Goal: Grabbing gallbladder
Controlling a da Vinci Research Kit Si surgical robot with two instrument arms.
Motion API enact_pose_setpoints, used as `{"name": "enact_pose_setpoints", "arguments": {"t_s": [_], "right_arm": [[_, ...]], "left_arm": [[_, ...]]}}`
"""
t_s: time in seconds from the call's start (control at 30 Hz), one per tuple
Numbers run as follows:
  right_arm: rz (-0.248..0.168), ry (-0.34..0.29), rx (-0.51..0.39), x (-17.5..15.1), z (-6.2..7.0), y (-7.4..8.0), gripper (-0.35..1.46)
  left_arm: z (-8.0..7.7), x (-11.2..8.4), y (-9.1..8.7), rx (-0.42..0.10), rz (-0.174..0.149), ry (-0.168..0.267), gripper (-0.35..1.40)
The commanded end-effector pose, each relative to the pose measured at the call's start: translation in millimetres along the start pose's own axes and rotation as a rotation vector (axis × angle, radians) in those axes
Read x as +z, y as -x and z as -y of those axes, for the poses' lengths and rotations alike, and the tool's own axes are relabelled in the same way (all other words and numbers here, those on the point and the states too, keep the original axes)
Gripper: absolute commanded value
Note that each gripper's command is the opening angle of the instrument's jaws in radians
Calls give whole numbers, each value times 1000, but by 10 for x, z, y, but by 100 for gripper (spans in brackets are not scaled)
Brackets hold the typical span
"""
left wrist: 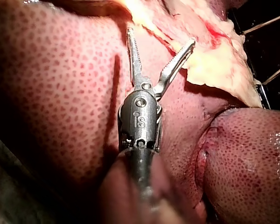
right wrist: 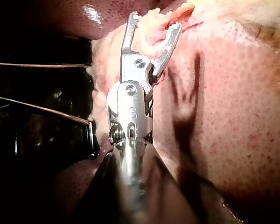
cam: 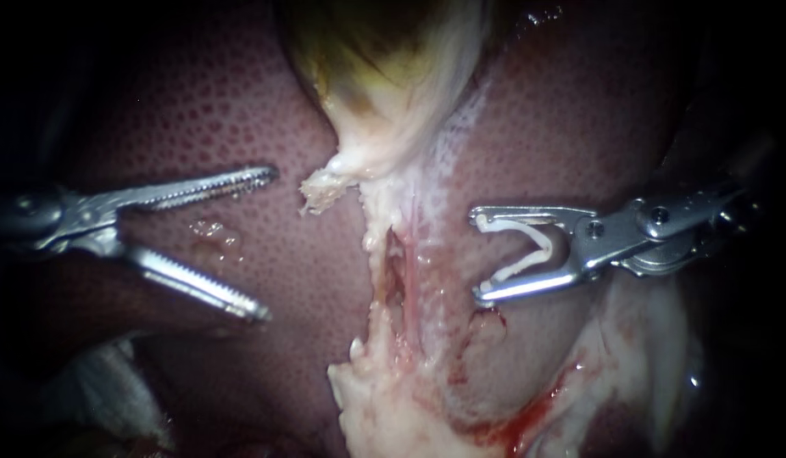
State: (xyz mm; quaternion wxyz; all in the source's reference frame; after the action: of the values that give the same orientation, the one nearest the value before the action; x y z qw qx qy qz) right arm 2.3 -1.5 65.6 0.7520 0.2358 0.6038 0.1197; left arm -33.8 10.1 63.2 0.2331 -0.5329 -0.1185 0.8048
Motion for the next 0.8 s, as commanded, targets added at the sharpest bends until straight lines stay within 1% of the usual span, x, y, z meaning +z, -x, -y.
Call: {"name": "enact_pose_setpoints", "arguments": {"t_s": [0.03,0.13,0.23,0.3,0.4,0.57,0.67,0.73,0.8], "right_arm": [[1,1,0,1,0,1,60],[1,2,-1,3,0,2,60],[1,2,-1,4,-1,2,60],[1,3,-1,4,-1,2,60],[1,3,-1,4,-1,2,60],[1,3,-1,4,-1,2,60],[1,3,-1,4,-1,2,60],[1,3,-1,4,-1,3,60],[1,2,-1,4,-1,3,60]], "left_arm": [[4,0,-1,-24,5,-12,106],[15,2,-4,-65,7,-32,106],[22,10,-4,-116,7,-42,101],[24,15,-3,-128,7,-46,99],[25,24,-3,-163,7,-51,99],[23,31,-1,-198,6,-58,80],[25,35,0,-205,6,-67,72],[27,38,2,-210,6,-72,64],[28,40,5,-209,6,-75,50]]}}
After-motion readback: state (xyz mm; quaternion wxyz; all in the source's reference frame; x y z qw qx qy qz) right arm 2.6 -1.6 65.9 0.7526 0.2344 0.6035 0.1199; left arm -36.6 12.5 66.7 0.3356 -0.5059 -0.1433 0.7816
